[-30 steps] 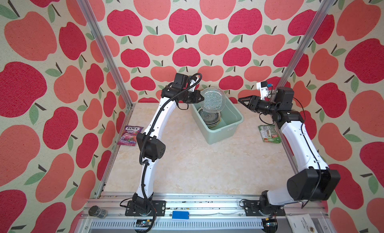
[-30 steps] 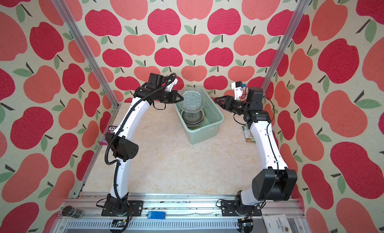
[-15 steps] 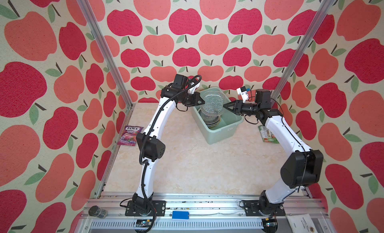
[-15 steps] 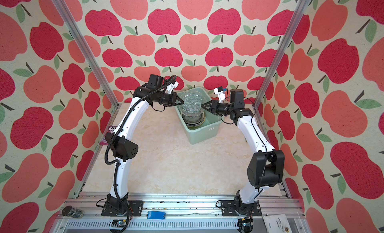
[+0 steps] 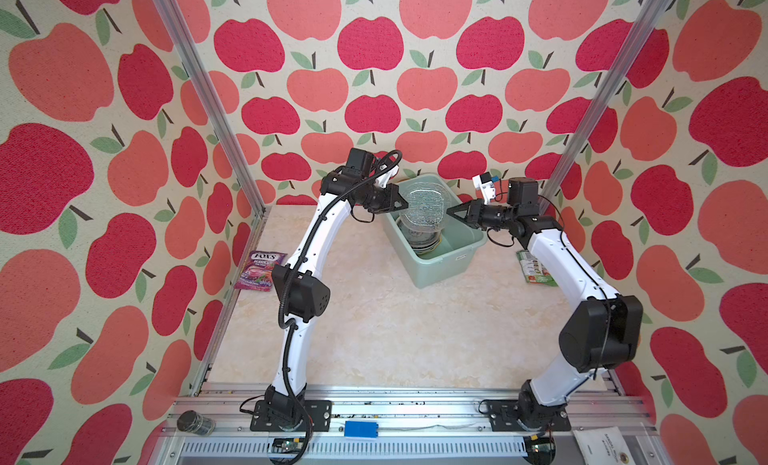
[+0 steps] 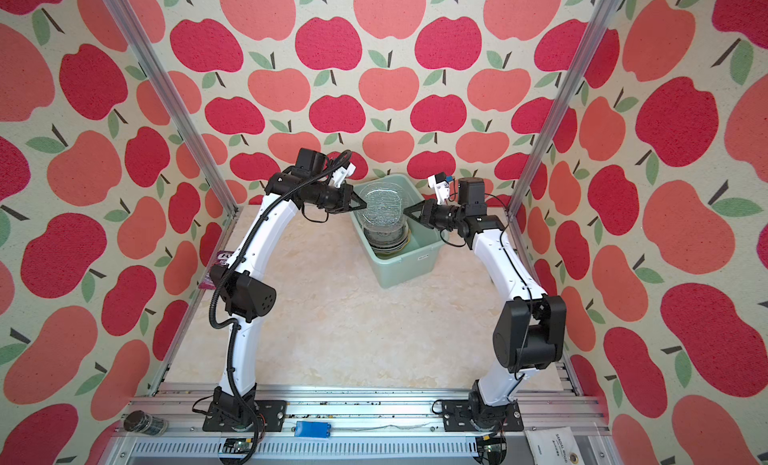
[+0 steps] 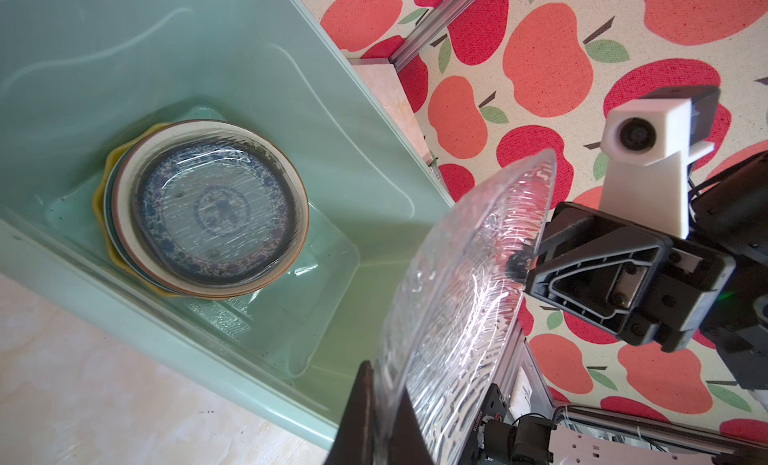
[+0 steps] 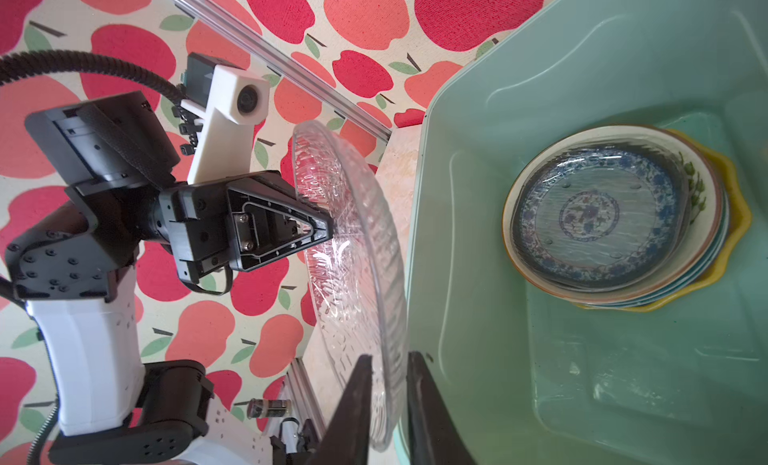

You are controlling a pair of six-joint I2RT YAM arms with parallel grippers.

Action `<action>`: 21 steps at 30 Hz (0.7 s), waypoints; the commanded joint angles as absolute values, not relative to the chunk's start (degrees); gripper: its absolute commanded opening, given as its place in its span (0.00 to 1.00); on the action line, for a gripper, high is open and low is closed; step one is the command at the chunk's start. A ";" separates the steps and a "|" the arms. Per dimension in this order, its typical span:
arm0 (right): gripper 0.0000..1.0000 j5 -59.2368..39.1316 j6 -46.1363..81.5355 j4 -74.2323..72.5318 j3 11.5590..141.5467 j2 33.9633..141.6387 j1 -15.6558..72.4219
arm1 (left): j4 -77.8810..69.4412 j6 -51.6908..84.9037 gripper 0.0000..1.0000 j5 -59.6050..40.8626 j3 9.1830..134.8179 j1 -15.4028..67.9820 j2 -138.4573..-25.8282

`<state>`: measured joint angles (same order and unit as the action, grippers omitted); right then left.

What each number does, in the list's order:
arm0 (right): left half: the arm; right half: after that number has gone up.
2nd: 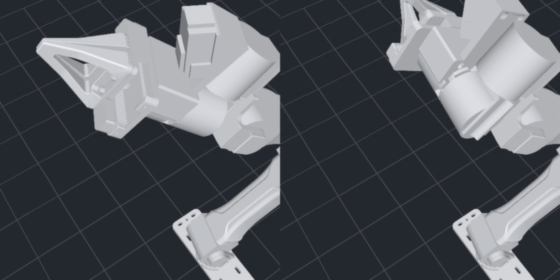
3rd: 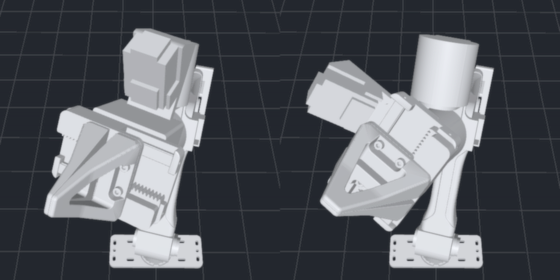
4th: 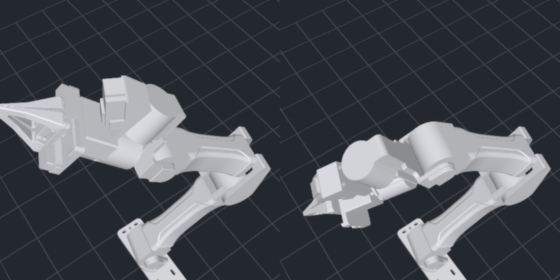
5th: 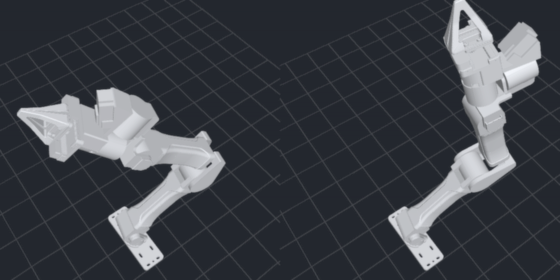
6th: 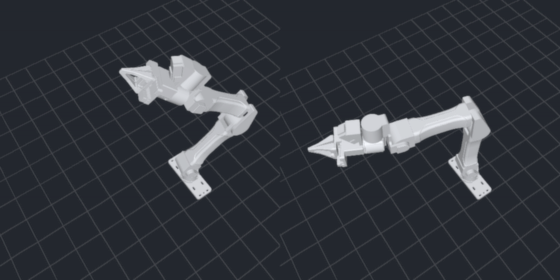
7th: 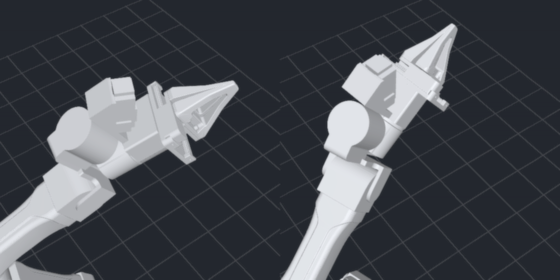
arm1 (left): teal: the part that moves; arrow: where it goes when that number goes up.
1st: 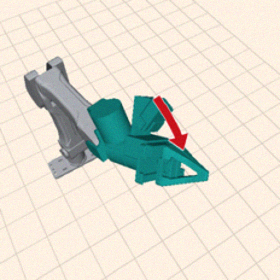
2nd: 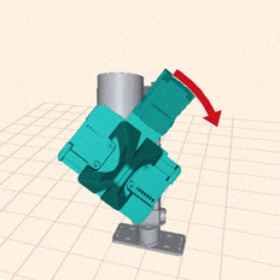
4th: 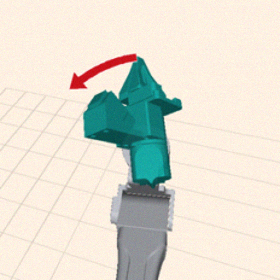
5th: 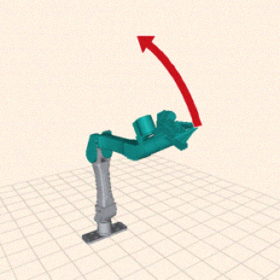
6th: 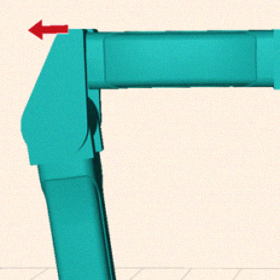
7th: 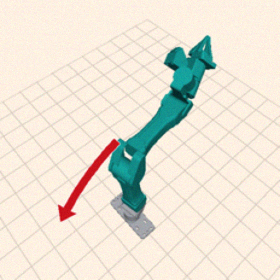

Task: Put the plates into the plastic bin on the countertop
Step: 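Lower the glass plate into the bin with the right gripper while the left releases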

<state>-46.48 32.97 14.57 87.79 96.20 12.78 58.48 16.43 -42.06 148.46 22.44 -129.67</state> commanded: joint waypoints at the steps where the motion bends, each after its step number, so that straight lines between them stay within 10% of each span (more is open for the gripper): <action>1: 0.26 -46.33 32.10 13.83 90.08 97.52 13.36 | 60.12 14.81 0.00 -42.69 150.25 23.11 -129.99; 15: 0.00 -45.73 32.86 14.62 93.15 100.34 13.54 | 59.11 15.63 0.00 -35.42 151.26 23.07 -130.09; 21: 0.00 -42.28 35.73 18.22 95.82 101.51 14.01 | 57.30 13.53 0.30 -29.34 150.50 23.03 -129.00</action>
<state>-42.22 33.30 16.64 92.62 101.08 13.63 58.50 15.38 -35.46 149.73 23.86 -129.67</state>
